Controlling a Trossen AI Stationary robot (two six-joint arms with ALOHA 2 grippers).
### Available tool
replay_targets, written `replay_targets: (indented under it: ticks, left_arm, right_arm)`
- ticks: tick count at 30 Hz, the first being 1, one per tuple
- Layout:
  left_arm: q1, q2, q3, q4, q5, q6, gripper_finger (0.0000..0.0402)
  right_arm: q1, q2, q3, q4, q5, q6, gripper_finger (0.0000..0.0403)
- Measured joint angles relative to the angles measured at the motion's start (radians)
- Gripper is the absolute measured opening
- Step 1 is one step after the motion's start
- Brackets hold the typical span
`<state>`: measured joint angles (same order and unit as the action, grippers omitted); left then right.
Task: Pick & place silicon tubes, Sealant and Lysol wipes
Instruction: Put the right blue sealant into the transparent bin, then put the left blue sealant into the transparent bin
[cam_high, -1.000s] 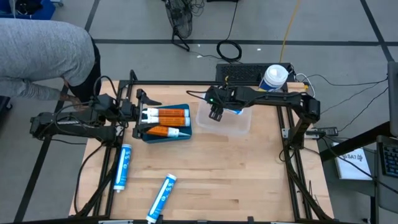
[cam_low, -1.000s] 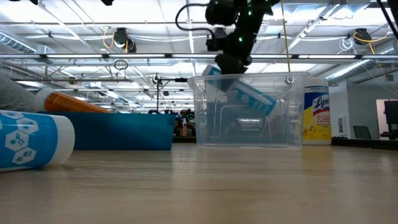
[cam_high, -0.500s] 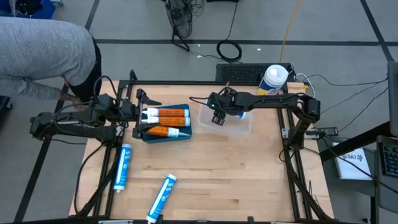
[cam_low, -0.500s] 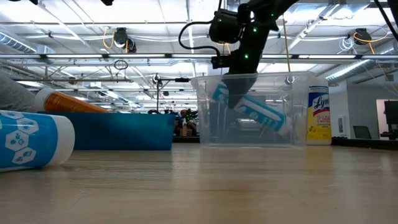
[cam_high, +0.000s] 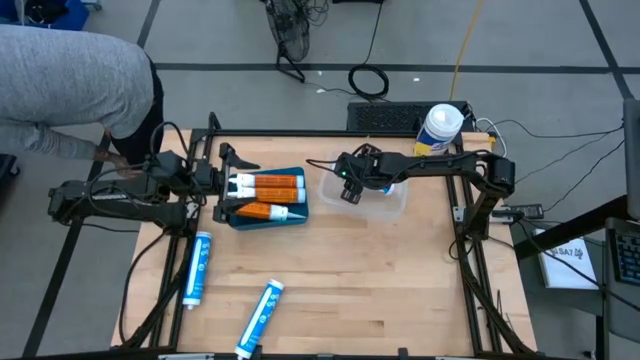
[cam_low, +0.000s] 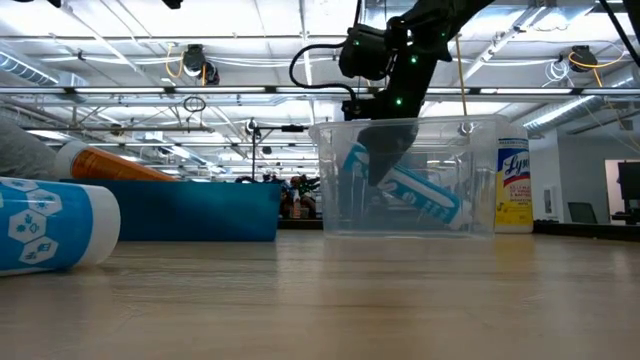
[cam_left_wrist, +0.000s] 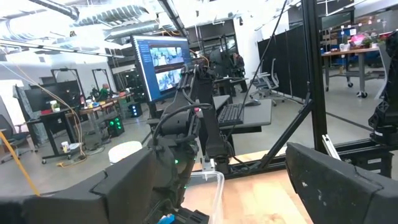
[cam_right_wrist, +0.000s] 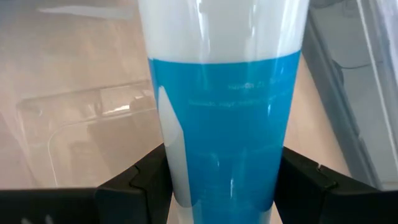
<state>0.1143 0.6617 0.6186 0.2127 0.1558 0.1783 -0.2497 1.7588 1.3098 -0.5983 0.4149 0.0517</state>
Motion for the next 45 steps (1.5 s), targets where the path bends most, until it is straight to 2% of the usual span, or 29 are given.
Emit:
replay_targets:
  ticks: [3,8,12,22,31,33,39,45]
  left_arm:
    - [0.000,0.000,0.000,0.000,0.000,0.000,0.0349]
    - [0.000,0.000,0.000,0.000,0.000,0.000,0.0349]
    - [0.000,0.000,0.000,0.000,0.000,0.000,0.0349]
    - [0.000,0.000,0.000,0.000,0.000,0.000,0.0349]
    - [0.000,0.000,0.000,0.000,0.000,0.000,0.0349]
    - [0.000,0.000,0.000,0.000,0.000,0.000,0.0349]
    - [0.000,0.000,0.000,0.000,0.000,0.000,0.0349]
    - [0.000,0.000,0.000,0.000,0.000,0.000,0.0349]
  right_arm:
    - [0.000,0.000,0.000,0.009,0.001,0.022,0.0214]
    - [0.000,0.000,0.000,0.043,0.005,0.061,0.0297]
    - [0.000,0.000,0.000,0.067,0.005,0.068,0.0322]
    - [0.012,-0.012,0.000,0.147,0.003,0.067,0.0306]
    - [0.068,-0.141,0.000,0.235,-0.004,0.060,0.0303]
    - [0.088,-0.175,0.000,0.271,-0.051,0.060,0.0303]
    - [0.180,-0.217,0.001,0.462,-0.279,0.052,0.0303]
    - [0.299,-0.192,0.002,0.587,-0.341,-0.054,0.0303]
